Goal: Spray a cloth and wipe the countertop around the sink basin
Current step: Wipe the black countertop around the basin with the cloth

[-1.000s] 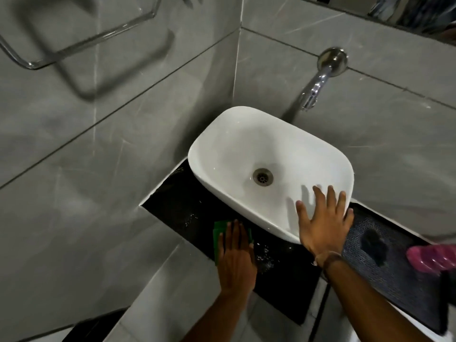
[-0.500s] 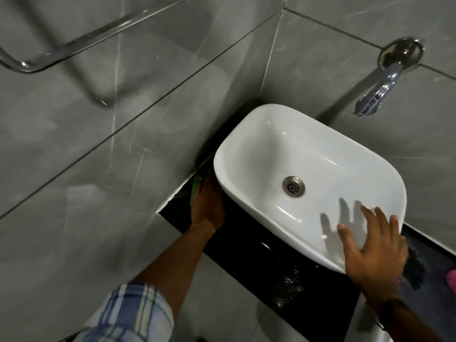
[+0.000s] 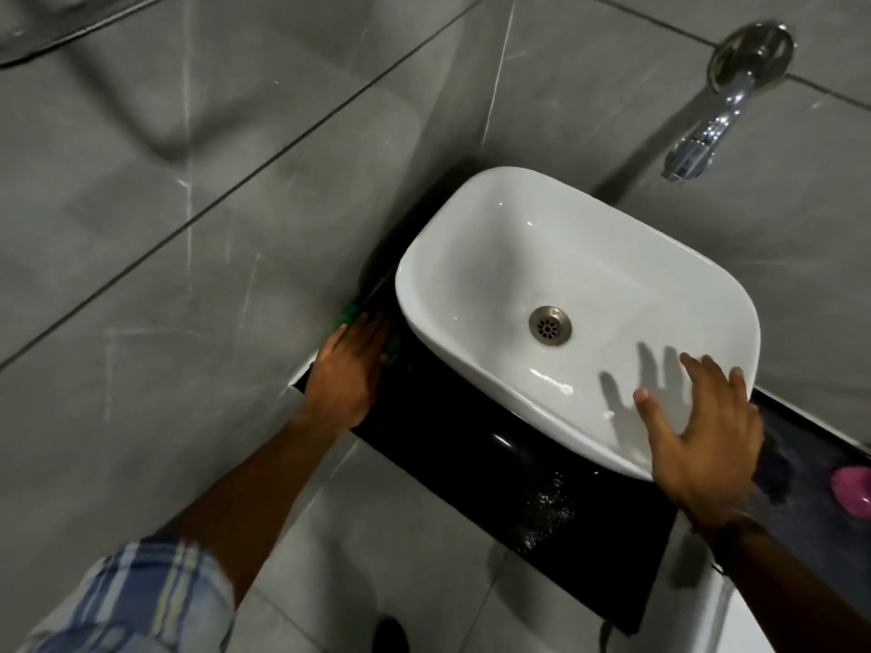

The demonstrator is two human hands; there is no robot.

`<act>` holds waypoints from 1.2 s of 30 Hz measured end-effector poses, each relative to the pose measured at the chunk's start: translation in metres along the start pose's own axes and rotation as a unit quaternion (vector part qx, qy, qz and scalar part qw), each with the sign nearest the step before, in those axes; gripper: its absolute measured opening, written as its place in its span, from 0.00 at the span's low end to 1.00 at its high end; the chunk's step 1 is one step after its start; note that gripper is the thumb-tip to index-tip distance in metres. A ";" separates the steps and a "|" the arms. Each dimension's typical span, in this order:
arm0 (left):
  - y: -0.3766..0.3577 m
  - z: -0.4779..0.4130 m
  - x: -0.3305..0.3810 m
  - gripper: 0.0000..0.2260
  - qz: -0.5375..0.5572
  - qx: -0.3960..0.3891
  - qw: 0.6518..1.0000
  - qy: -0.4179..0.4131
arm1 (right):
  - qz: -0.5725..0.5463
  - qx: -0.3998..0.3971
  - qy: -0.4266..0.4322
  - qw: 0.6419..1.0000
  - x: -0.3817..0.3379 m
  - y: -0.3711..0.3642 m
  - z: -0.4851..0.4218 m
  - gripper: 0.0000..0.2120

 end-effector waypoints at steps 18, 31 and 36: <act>-0.047 0.055 0.095 0.25 -0.029 0.064 0.988 0.138 | 0.021 -0.019 -0.019 0.999 0.006 -0.003 -0.001 0.32; -0.114 0.106 0.323 0.22 0.056 -0.033 0.991 0.113 | -0.026 -0.009 -0.020 0.999 0.004 -0.003 0.002 0.33; -0.133 0.109 0.376 0.24 0.047 -0.110 0.991 0.065 | -0.025 -0.007 -0.023 0.999 0.007 -0.004 0.002 0.33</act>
Point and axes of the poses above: each hand's wrist, its own z-axis away from the middle knuckle, its own y-axis out of the back of the hand, x = y × z, the point moved 3 cm from there along -z, towards the middle knuckle, and after that the axes turned 1 degree about x, right-handed, at the moved point
